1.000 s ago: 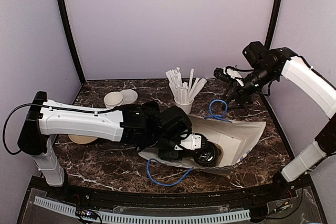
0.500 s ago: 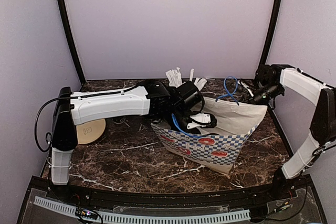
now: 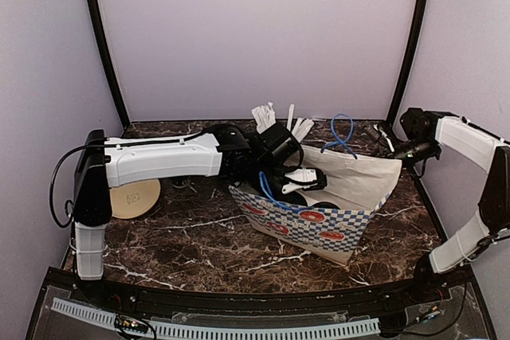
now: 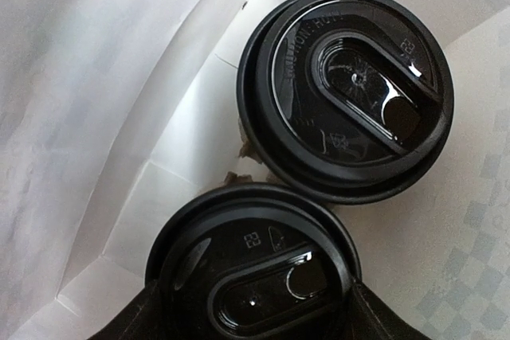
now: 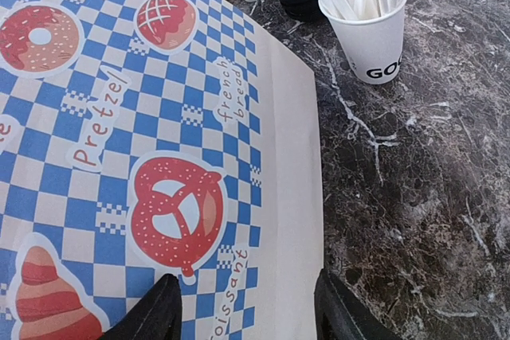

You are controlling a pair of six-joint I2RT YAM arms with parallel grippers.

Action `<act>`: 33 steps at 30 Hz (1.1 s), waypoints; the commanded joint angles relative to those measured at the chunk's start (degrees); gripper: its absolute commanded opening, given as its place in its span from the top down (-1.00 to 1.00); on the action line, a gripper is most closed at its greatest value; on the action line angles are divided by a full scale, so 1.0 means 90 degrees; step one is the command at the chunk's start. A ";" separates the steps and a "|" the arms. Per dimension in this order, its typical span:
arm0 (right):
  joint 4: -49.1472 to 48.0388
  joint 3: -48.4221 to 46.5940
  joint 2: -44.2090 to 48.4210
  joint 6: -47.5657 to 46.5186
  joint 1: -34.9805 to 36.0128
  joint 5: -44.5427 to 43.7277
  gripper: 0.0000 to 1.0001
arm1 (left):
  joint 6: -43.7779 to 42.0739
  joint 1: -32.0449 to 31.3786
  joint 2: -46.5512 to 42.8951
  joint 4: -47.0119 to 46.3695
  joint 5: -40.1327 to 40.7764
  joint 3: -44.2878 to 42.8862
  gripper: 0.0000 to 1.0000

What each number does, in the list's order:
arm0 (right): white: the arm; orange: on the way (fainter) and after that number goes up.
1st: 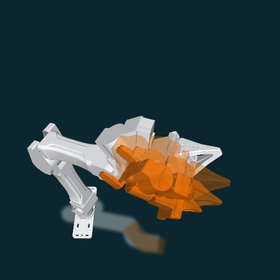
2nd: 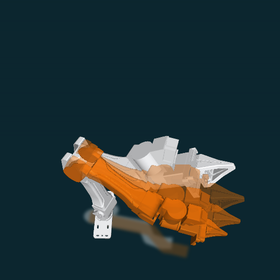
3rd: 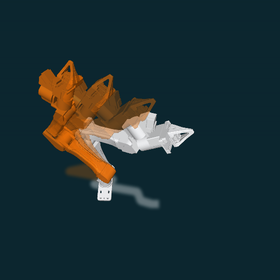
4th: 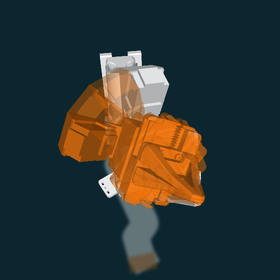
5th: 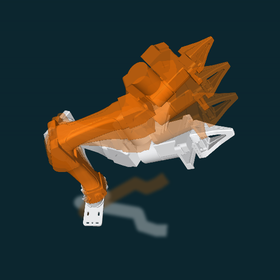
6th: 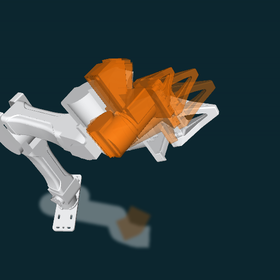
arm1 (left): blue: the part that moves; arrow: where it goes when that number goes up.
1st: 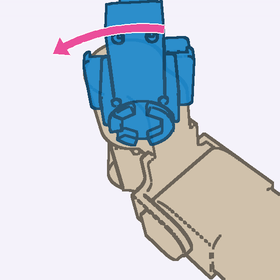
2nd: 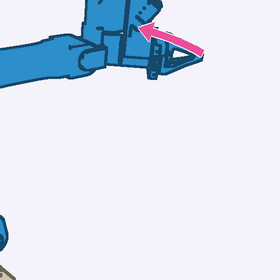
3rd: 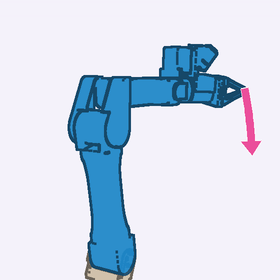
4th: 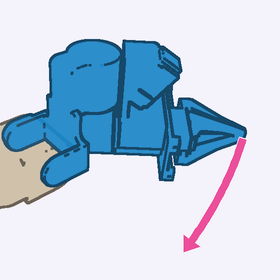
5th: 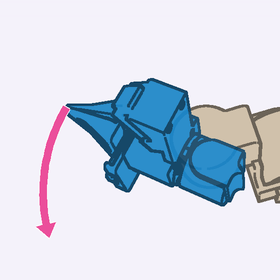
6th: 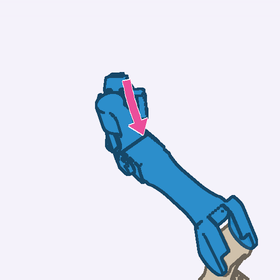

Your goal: Pack the takeout coffee

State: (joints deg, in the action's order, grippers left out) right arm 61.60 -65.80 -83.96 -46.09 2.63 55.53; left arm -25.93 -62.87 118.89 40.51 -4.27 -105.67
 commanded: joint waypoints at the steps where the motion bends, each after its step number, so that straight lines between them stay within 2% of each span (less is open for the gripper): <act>1: -0.0257 0.0194 0.0313 0.0321 -0.0019 0.0311 -0.13 | 0.0499 0.0061 -0.0064 -0.0453 -0.0688 0.1121 0.13; 4: -0.0419 0.0270 0.0418 0.0430 -0.0024 0.0186 -0.15 | 0.0482 0.0136 -0.0019 -0.0762 -0.0827 0.1110 0.14; 8: -0.0767 0.0351 0.0390 0.0760 -0.0126 0.0102 -0.15 | 0.0294 0.0154 0.0586 -0.0501 -0.0895 0.0270 0.15; 13: -0.1305 0.0422 0.0403 0.1433 -0.0218 -0.0515 -0.15 | 0.0237 0.0159 0.0911 -0.0266 -0.0931 -0.0141 0.15; 18: -0.1551 0.0487 0.0531 0.1775 -0.0234 -0.0661 -0.16 | 0.0282 0.0155 0.1216 0.0295 -0.0943 -0.0576 0.15; 25: -0.1849 0.0731 0.0891 0.2116 -0.0230 -0.0992 -0.18 | 0.0497 0.0064 0.1330 0.0626 -0.0051 -0.0683 0.21; 33: -0.1608 0.0426 0.1078 0.2210 -0.0228 -0.1084 -0.22 | 0.0593 -0.0153 0.1339 0.0693 0.0237 -0.0693 0.15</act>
State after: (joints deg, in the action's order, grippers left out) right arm 46.94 -59.64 -74.98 -26.98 0.73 46.68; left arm -21.54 -63.48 125.84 38.70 -5.32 -114.21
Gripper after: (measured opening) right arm 0.600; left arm 0.707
